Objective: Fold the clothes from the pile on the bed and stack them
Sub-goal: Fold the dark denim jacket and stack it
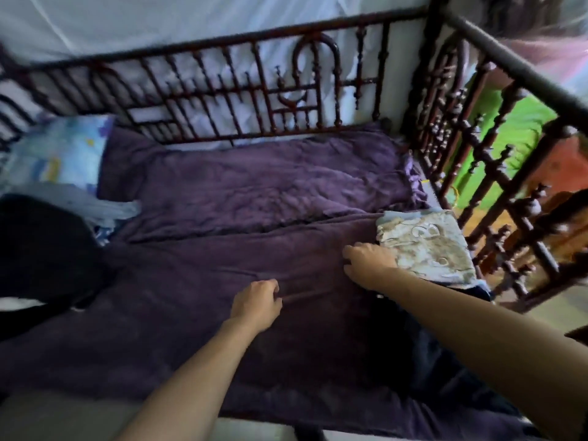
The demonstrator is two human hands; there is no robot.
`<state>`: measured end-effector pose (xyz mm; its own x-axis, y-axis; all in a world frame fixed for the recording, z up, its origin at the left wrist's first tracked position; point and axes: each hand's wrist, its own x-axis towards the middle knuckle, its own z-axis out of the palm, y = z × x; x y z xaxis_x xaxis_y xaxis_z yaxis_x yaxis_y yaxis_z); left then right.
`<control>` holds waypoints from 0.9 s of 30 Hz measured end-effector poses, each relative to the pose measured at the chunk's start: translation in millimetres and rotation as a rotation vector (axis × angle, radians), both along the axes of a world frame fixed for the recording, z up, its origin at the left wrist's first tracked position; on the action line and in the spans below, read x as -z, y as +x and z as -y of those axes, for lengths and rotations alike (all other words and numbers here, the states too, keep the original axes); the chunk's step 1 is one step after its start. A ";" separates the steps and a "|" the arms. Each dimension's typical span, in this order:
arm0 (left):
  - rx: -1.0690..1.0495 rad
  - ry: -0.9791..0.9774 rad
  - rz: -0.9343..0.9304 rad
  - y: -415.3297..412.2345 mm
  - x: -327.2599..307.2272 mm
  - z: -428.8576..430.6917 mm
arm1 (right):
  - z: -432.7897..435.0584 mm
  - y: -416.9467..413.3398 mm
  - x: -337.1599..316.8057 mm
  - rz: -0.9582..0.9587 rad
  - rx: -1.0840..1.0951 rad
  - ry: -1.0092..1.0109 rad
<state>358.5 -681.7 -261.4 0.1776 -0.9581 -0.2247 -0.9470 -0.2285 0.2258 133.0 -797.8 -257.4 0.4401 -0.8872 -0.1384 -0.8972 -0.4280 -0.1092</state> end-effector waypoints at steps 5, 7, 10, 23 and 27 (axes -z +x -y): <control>-0.215 -0.084 0.052 96.8 -49.7 -85.7 | -33.3 118.0 -41.3 0.016 -0.266 -0.036; -0.292 -0.113 0.066 135.9 -63.4 -120.6 | -51.6 167.4 -56.2 0.027 -0.359 -0.068; -0.406 -0.148 0.087 195.4 -77.2 -172.0 | -82.5 242.8 -72.0 0.034 -0.475 -0.101; -0.655 -0.080 0.118 450.7 -99.0 -352.1 | -229.0 538.7 -60.9 0.050 -0.680 0.032; -0.666 -0.097 0.085 502.7 -91.7 -364.5 | -234.6 592.5 -49.1 0.029 -0.701 0.024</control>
<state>861.2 -317.2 -169.7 0.7502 -0.6532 -0.1027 -0.6264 -0.7519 0.2056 725.5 -563.2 -208.3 0.9112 -0.3895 -0.1340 -0.4069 -0.9017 -0.1459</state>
